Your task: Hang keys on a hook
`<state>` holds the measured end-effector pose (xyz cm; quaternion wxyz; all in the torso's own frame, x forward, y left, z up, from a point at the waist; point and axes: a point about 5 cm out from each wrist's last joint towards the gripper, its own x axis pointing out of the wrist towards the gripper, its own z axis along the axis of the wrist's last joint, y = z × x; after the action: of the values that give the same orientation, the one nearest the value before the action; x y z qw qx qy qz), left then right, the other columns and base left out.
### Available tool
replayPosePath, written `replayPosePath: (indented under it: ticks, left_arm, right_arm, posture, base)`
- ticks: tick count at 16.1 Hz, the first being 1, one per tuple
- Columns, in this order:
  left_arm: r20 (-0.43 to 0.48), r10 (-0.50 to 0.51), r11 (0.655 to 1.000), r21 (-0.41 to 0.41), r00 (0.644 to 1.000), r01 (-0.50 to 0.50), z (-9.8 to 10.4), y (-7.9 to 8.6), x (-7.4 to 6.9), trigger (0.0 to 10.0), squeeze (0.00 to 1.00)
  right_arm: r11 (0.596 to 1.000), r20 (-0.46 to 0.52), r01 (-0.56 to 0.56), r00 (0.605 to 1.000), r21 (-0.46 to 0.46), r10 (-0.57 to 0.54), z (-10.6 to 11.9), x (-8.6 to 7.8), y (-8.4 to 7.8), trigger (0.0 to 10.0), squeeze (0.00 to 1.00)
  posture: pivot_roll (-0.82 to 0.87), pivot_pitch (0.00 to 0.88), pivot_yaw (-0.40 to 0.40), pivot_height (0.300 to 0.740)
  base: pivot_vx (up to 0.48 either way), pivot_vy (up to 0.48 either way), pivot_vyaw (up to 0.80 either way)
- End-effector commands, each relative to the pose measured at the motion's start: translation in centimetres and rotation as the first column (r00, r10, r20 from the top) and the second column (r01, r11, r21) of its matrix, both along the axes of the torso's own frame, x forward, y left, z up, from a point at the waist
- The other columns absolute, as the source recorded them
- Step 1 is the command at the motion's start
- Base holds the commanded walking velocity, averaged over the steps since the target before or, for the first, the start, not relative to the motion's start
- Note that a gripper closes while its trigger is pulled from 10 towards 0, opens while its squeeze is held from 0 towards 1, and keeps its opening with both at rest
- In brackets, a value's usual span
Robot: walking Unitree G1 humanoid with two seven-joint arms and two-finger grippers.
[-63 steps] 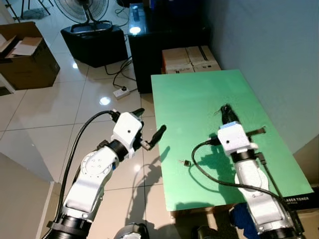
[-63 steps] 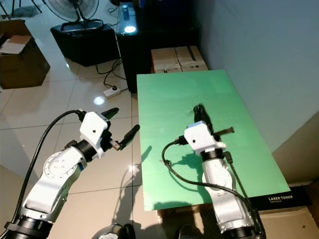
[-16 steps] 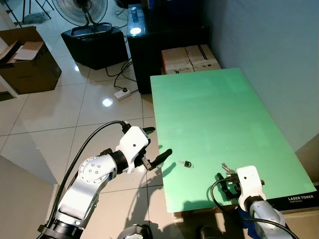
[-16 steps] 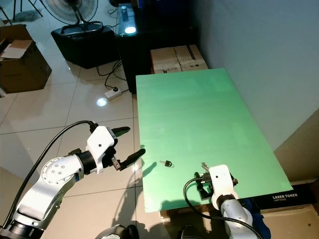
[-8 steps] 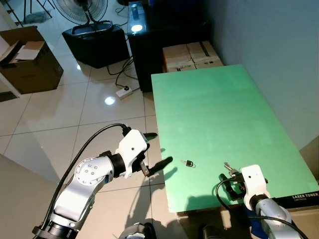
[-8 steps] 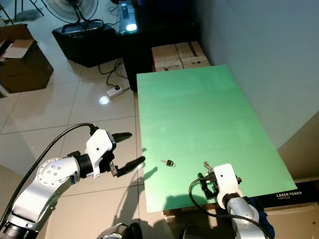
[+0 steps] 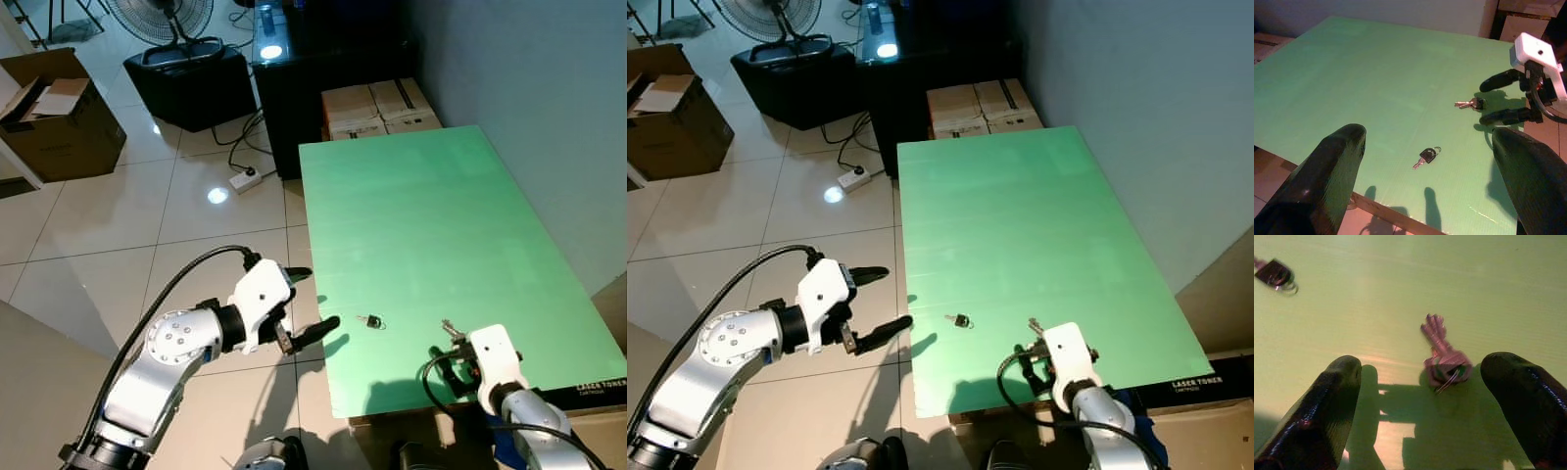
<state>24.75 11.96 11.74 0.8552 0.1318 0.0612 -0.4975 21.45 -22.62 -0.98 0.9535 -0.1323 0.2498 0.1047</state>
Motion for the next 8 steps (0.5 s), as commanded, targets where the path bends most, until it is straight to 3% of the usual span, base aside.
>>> replayPosePath:
  ticks: [1,4,8]
  left_arm:
    - [0.003,0.000,1.000,0.015,1.000,0.000,0.05,0.17,-0.20,10.0,0.00]
    - [0.007,0.000,1.000,0.013,1.000,0.000,0.08,0.04,-0.19,10.0,0.00]
    - [0.009,0.004,1.000,0.012,1.000,-0.004,0.05,0.02,-0.22,10.0,0.00]
  right_arm:
    - [1.000,-0.021,-0.009,1.000,-0.012,0.008,-0.44,-0.47,0.27,4.6,0.00]
    - [1.000,-0.031,0.002,1.000,-0.021,-0.003,-0.68,-0.49,0.19,0.0,0.00]
    - [1.000,-0.048,0.008,0.999,-0.027,-0.009,-0.95,-0.53,-0.03,0.0,0.00]
  posture:
    - [-0.04,0.139,0.133,0.740]
    - [-0.04,0.138,0.133,0.740]
    - [-0.04,0.134,0.130,0.740]
  base:
    - [0.000,0.000,0.00]
    - [0.000,0.000,0.00]
    - [0.000,0.000,0.00]
